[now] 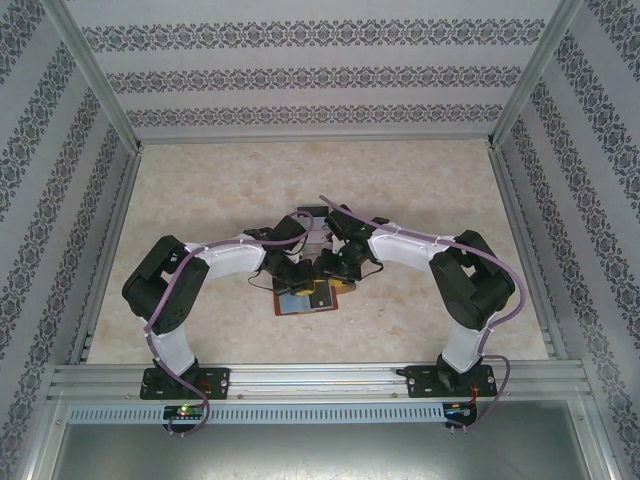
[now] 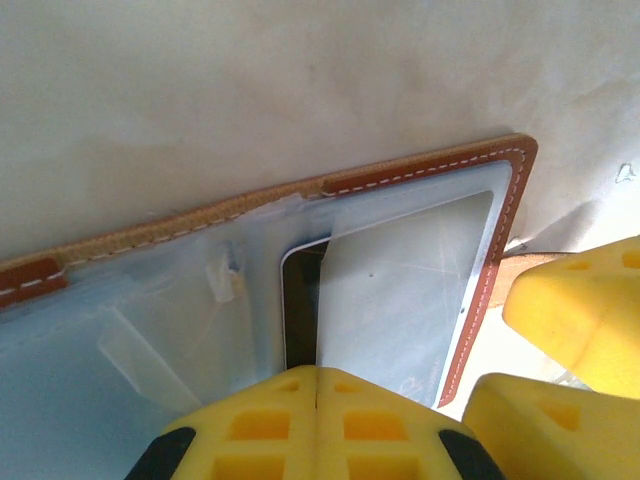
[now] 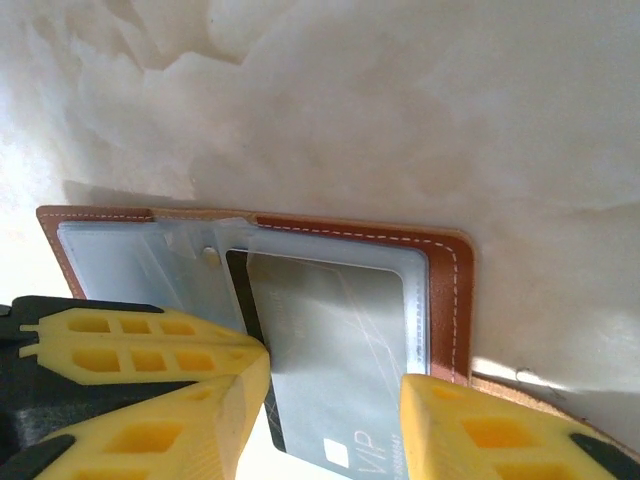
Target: Take the credit cards out of the card holder
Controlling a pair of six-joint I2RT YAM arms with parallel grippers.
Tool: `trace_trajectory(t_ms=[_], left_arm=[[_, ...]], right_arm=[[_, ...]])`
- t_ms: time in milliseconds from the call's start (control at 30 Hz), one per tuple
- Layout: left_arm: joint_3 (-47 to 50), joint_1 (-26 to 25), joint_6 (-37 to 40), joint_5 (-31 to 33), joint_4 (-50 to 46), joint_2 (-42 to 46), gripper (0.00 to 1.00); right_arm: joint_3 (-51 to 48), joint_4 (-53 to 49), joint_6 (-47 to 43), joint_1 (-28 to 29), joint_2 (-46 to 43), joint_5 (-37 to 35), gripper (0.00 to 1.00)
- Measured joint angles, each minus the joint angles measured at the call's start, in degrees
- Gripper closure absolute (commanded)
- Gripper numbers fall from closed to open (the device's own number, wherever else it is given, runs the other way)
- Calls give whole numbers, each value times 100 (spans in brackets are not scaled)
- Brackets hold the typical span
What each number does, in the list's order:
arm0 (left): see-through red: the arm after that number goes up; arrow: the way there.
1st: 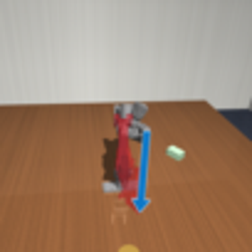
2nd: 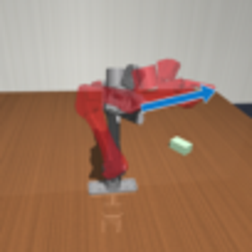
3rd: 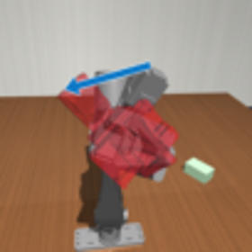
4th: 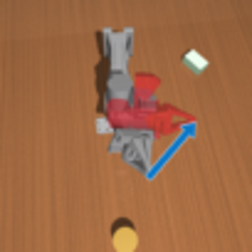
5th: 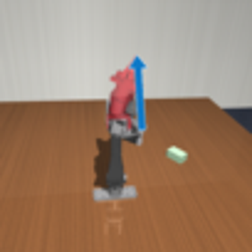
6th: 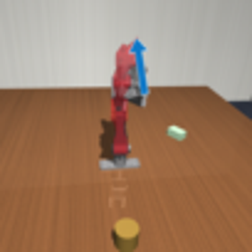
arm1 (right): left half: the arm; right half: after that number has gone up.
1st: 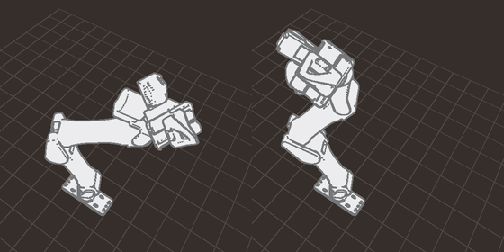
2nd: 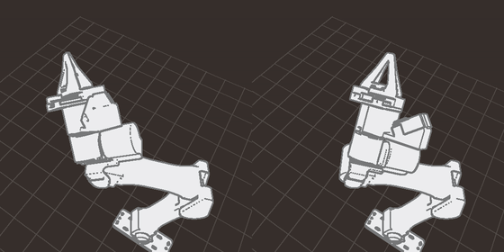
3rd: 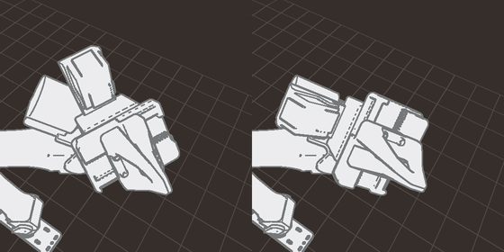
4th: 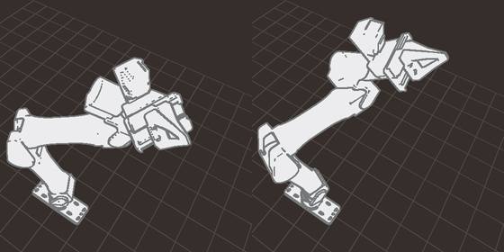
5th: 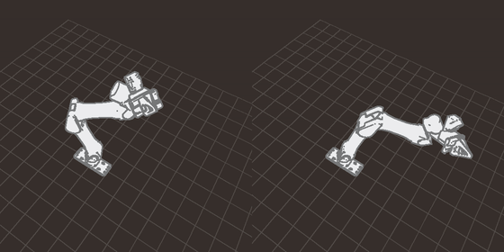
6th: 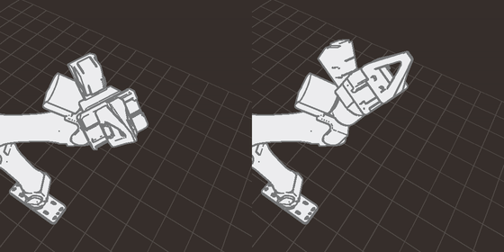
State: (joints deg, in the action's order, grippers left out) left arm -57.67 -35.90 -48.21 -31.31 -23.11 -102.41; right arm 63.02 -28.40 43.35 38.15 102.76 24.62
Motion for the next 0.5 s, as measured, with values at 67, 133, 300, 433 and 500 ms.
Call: trace_trajectory(t_ms=[67, 133, 300, 433, 500], left_arm=[[0, 0, 0, 0, 0, 0, 98], [0, 0, 0, 0, 0, 0, 98], [0, 0, 0, 0, 0, 0, 98], [-2, 0, 0, 0, 0, 0, 98], [-2, 0, 0, 0, 0, 0, 98]], right_arm=[[0, -4, 2, 0, 2, 13, 60], [0, -2, 0, 0, 2, 24, 60], [0, 0, -2, -2, 44, 28, 60], [-2, 35, -2, -2, 201, 28, 61], [-2, 39, -4, -7, 245, 28, 61]])
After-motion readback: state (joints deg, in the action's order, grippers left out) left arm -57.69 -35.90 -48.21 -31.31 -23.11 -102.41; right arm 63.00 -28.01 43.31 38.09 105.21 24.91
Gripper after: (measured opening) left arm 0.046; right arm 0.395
